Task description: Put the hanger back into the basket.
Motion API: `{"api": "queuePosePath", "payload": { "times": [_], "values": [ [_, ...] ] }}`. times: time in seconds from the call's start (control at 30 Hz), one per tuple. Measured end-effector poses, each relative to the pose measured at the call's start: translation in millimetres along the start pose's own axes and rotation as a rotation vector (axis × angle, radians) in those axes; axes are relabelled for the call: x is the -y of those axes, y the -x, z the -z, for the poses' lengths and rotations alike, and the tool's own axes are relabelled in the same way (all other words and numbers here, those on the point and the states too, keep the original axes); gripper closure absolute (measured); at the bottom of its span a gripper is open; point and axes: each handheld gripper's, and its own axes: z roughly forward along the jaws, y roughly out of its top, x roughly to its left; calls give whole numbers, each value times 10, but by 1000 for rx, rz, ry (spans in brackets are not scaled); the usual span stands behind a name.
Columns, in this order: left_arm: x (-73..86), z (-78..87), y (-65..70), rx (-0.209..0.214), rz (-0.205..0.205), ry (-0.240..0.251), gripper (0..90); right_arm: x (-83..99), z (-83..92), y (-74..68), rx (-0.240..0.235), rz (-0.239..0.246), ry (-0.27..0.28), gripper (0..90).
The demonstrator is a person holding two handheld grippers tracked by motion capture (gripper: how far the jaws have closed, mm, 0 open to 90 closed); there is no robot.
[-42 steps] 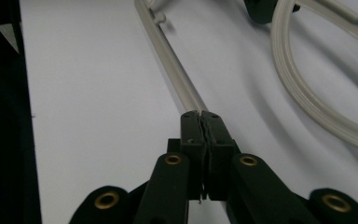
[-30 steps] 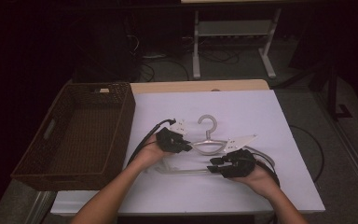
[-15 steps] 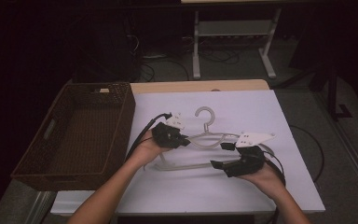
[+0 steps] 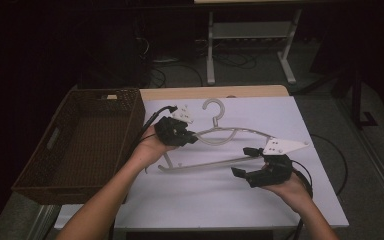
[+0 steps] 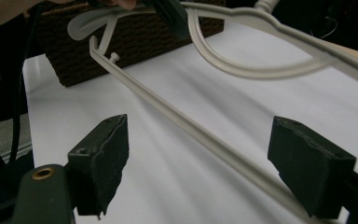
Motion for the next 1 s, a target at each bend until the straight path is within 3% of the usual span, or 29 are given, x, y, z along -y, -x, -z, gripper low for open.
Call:
{"api": "queuePosePath", "payload": {
  "times": [0.4,0.7,1.0],
  "values": [
    [39,507,-207,-100,55,-4,827,-17,35,14,8,2,24,190],
    [265,1058,-432,-189,126,16,827,-13,15,20,12,1,18,188],
    [519,1482,-575,-273,181,23,827,-8,6,28,12,0,19,187]
  ]
}}
